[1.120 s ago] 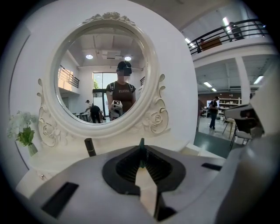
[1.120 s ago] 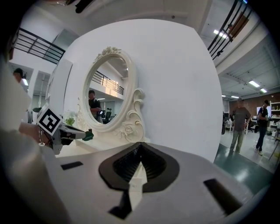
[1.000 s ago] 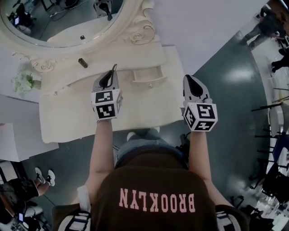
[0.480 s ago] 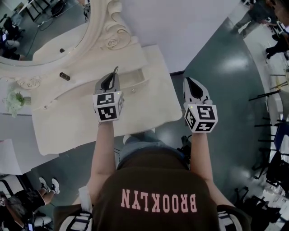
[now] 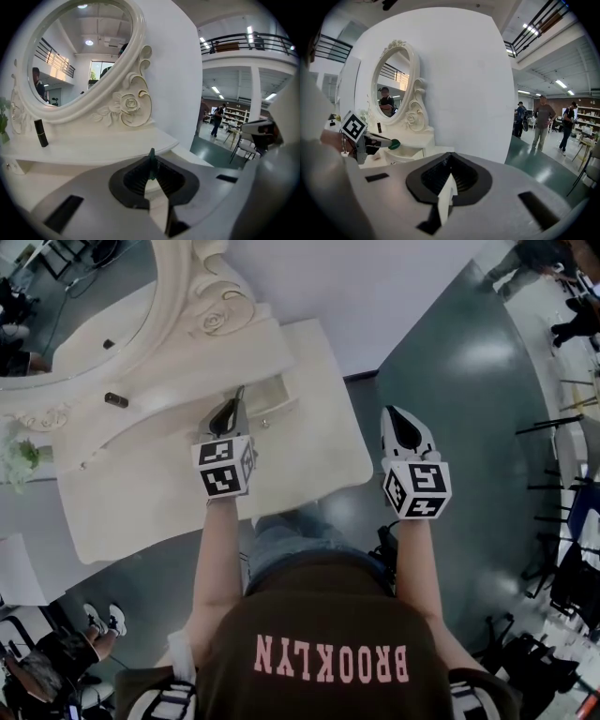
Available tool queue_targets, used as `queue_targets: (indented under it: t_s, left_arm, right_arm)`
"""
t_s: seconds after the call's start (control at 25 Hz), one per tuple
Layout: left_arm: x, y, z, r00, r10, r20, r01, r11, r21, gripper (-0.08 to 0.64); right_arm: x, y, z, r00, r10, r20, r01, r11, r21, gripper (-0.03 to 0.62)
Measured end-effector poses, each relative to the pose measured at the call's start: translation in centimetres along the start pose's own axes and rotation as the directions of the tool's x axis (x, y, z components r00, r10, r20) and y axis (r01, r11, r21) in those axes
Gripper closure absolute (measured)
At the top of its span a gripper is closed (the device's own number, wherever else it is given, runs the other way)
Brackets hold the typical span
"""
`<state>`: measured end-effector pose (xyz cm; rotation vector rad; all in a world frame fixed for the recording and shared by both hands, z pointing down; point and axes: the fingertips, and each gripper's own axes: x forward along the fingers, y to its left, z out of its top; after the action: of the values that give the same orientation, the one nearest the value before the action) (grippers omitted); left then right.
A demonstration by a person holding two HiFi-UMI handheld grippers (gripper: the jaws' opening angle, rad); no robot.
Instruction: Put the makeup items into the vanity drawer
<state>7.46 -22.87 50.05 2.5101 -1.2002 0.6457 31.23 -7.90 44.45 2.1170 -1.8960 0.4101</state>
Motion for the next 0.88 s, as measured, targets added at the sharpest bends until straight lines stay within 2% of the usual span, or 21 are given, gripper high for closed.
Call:
queue_targets:
  t_s: [0.12, 0.2, 0.44, 0.88]
  left_arm:
    - [0.4, -0.1, -1.0, 0.999, -0.015, -0.044, 0.015, 1.0, -0.011, 0.521]
    - [0.5, -0.3, -1.5, 0.997, -0.035, -0.069, 0.034, 0.999, -0.015, 0.382]
    - [-0.3, 1.3, -1.2, 0.998, -0.012, -0.063, 0.012, 1.0, -0.002, 0.38]
    - [-3.0, 7.1, 0.8, 0.998, 0.058, -0.017, -0.058, 0.998, -0.005, 0.38]
  right_arm:
    - [0.2, -0.1, -0.3, 1.0, 0.001, -0.007, -0.001, 1.0, 0.006, 0.595]
    - [0.3, 0.0, -0.3, 1.0, 0.003, -0.006, -0.003, 1.0, 0.009, 0.595]
    - [0.9, 1.4, 0.6, 1.0, 0.018, 0.011, -0.018, 1.0, 0.008, 0.595]
    - [2.1, 5.2, 3.6, 0.997, 0.039, 0.061, -0.04, 0.999, 0.001, 0.595]
